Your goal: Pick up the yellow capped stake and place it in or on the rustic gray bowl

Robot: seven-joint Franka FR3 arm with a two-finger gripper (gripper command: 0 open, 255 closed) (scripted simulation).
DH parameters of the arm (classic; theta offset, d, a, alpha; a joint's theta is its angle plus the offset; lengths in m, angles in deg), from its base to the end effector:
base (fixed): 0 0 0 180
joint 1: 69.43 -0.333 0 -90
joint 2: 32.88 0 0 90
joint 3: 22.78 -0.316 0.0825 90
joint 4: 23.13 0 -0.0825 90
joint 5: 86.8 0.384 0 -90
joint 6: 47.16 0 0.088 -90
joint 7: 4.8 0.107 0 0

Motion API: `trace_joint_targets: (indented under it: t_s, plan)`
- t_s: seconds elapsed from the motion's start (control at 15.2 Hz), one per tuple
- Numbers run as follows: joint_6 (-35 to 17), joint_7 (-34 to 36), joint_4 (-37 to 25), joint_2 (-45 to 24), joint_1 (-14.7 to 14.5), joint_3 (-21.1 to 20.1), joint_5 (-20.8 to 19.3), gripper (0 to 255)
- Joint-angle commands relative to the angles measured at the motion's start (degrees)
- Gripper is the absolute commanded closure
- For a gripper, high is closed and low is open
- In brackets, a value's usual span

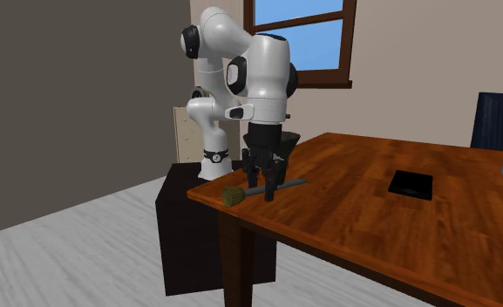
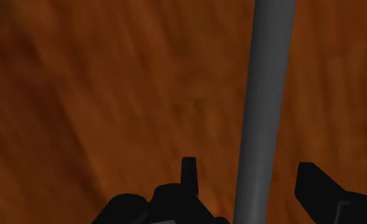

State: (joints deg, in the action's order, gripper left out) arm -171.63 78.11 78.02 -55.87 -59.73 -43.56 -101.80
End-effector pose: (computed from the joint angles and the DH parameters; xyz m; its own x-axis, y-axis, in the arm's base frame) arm 0.6456 0.0957 0.3529 0.4172 -0.9048 0.0851 -0.9071 -0.4204 -0.0230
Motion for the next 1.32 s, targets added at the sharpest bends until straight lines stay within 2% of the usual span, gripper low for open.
trace_joint_targets:
  t_s: [0.0, 0.46, 0.53, 1.25]
  plan:
    - [0.0, 0.0, 0.0, 0.0, 0.0, 0.0, 0.0, 255]
    - [0.6, 0.0, -1.6, -1.0, -0.2, 0.1, -0.2, 255]
    - [0.0, 0.0, 0.0, 0.0, 0.0, 0.0, 0.0, 255]
    - [7.0, -1.7, -4.0, 3.3, 0.4, -0.8, 2.0, 255]
